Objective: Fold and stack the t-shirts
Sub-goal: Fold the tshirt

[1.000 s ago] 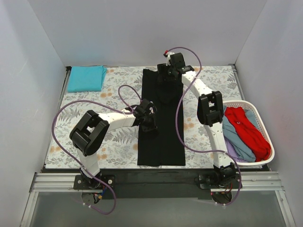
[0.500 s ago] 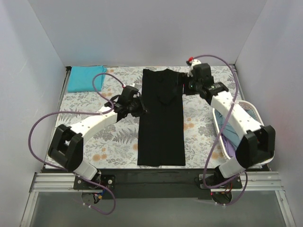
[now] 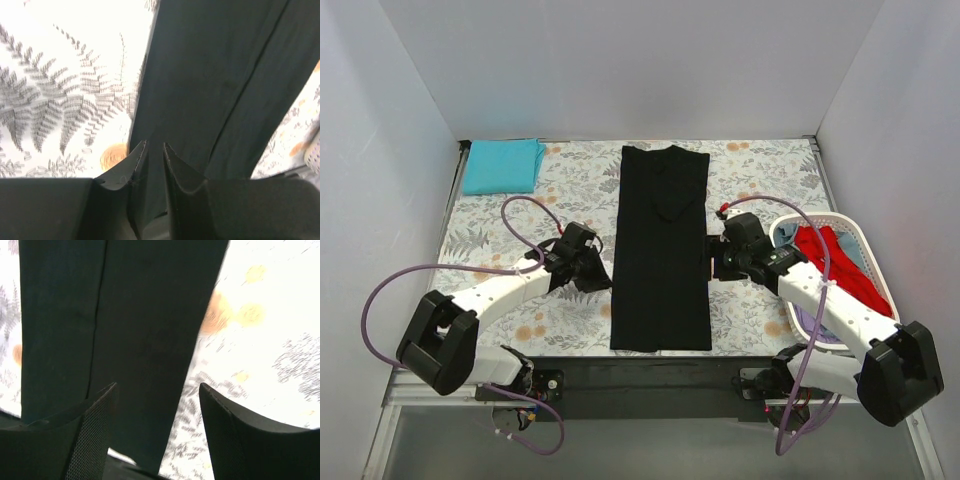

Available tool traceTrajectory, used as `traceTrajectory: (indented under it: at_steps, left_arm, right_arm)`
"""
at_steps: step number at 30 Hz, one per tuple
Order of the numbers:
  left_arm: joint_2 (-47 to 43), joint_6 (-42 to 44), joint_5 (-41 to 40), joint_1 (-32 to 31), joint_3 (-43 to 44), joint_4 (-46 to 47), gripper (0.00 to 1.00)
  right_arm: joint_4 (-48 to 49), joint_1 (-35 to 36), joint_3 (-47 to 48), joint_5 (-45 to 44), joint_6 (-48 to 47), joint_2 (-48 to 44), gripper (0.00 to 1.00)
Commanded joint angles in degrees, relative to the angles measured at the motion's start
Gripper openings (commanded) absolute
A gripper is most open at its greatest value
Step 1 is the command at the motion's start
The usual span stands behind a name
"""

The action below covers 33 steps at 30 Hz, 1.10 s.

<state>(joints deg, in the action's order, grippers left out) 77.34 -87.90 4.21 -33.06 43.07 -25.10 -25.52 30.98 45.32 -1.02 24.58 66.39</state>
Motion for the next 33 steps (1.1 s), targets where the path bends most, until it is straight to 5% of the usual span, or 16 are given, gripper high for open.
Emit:
traceTrajectory:
  at_steps: [1, 13, 33]
  left_arm:
    - [-3.86, 0.44, 4.22, 0.01, -1.49, -0.99, 0.17]
    - [-5.36, -2.98, 9.59, -6.05, -9.67, -2.58, 0.19]
    - [-3.07, -1.84, 10.21, -9.66, -10.46, -3.73, 0.16]
  right_arm:
    - [-0.05, 2.76, -3.12, 3.12, 3.27, -3.02, 0.69]
    - [-8.32, 9.45, -16.31, 10.59, 9.61, -13.56, 0.51]
    - [-4.46, 12.61, -19.48, 11.92, 12.77, -11.90, 0.47]
